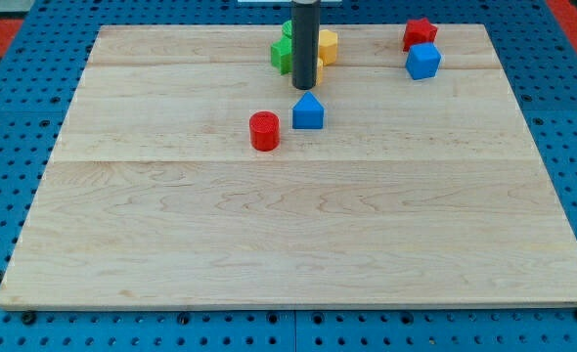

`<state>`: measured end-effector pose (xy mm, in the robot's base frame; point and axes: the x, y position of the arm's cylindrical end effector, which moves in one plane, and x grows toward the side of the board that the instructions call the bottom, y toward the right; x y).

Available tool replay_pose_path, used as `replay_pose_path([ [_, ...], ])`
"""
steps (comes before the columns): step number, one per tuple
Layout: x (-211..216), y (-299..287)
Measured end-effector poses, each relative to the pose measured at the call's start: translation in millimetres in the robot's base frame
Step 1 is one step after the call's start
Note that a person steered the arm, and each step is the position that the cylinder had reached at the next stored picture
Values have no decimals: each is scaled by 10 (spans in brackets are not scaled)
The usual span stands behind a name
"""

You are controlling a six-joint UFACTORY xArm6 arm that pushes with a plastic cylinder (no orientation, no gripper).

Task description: Push the blue triangle to the group of blocks

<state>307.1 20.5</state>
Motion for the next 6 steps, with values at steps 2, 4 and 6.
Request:
replay_pose_path([
  [2, 1052, 480],
  [4, 481, -13],
  [6, 268, -420],
])
